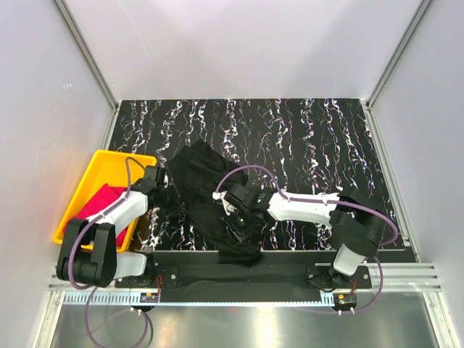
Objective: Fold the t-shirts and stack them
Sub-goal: Flatten the tshirt out
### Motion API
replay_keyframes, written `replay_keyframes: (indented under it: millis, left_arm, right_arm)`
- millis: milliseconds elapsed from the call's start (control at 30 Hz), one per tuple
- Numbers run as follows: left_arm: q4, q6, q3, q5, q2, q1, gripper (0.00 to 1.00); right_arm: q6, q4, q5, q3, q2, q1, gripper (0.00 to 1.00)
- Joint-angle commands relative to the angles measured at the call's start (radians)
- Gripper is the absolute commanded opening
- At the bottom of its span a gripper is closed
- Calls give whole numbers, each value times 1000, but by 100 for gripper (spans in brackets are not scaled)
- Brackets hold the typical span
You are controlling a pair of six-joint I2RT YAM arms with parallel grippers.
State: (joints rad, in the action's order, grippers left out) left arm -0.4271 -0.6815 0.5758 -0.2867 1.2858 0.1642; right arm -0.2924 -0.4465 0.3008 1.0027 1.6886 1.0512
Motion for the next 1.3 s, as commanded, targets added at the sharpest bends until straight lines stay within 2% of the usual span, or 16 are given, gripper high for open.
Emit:
replay_keyframes:
  millis: [0,100,133,167,200,267,300,633,733,800,833,933,1000,1033,1067,1267]
  left_arm:
    - [5,22,41,-17,-23,-6,9]
    - [-16,31,70,-8,-32,-6,8]
    - [-19,33,82,-6,-36,-6,9]
    - [-19,33,87,-6,-34,-6,8]
    - [-21,33,90,-8,-31,-5,9]
    - [-18,33,96,-12,-22,-6,11]
    - [-19,33,98,-15,-14,-5,11]
    - [-21,34,91,-19,-20,-6,11]
    - [-28,37,94,-17,-22,-5,11]
    - [-32,34,98,-19,-25,-6,11]
    - [-36,34,105,-20,-28,-6,10]
    - [-44,33,119,-17,-37,-6,10]
    - [-42,34,121,-16,-34,-6,11]
    - [-44,31,124,-16,-33,-5,11]
    - [-44,31,124,-16,-31,-5,11]
    - [-42,34,118,-12,-26,-5,11]
  right_arm:
    - [-10,32,1,45,-27,4,30]
    - [-36,32,-34,37,-70,4,18]
    - [-34,32,-29,28,-79,4,18]
    - [-30,34,-23,25,-84,4,20]
    - [-24,31,-11,24,-81,4,35]
    - [-16,29,12,16,-60,4,50]
    - [-19,32,15,13,-53,4,52]
    - [-13,37,40,69,28,4,48]
    - [-13,35,51,83,34,4,40]
    - [-17,35,29,82,19,4,22]
    - [-28,34,20,79,-7,3,17]
    - [-40,34,-9,68,-56,4,11]
    - [-36,32,0,63,-69,4,20]
    - [-36,28,4,66,-75,4,33]
    - [-39,10,4,68,-76,4,39]
    - [-83,-15,34,86,-112,4,45]
